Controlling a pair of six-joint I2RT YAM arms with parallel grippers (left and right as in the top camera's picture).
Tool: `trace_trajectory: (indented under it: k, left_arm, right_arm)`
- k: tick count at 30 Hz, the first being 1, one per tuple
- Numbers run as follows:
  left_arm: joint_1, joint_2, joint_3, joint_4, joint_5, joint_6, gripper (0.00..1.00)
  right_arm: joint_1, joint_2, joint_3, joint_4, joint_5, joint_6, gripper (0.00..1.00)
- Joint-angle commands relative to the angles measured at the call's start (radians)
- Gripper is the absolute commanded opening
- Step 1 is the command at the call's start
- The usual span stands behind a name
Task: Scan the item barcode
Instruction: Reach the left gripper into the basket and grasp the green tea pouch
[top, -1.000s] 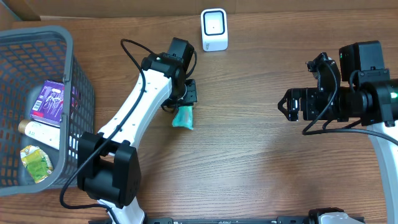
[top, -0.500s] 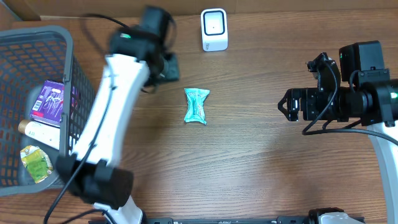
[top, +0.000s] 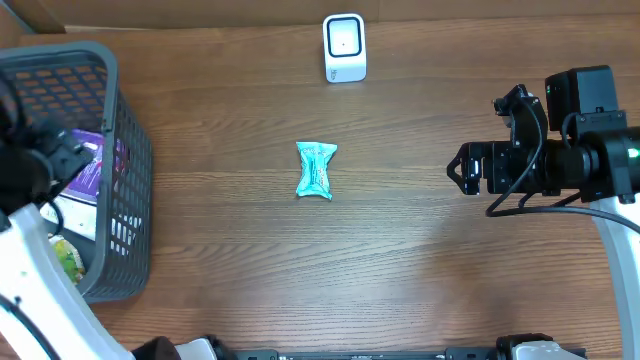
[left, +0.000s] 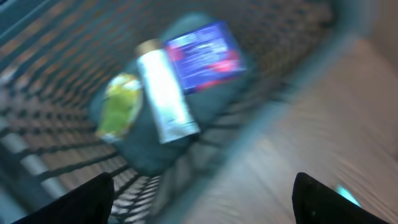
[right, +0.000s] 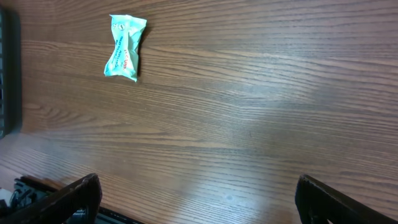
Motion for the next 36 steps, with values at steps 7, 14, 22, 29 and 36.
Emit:
trace_trajectory:
  k: [7,14,22,29,36]
  left_arm:
    - [0.268,-0.029,-0.454,0.229,0.064,0.002,0.82]
    - [0.318,-0.023,-0.629,0.402,0.051,0.096,0.84]
    - [0.318,0.086,-0.752,0.475,-0.171,0.096,0.82]
    - [0.318,0.151,-0.790,0.570,-0.269,0.102,0.80]
    - [0.318,0.181,-0.821,0.680,-0.233,0.295,0.73]
  right_arm:
    - [0.005,-0.007,0.015,0.009,-0.027,0.002,1.00]
    - [0.005,-0.007,0.015,0.008,-0.027,-0.009,1.00]
    - [0.005,-0.007,0.015,0.004,-0.031,-0.009,1.00]
    - [0.005,-0.007,0.015,0.005,-0.031,-0.009,1.00]
    - [0.005,-0.007,0.015,0.000,-0.031,-0.009,1.00]
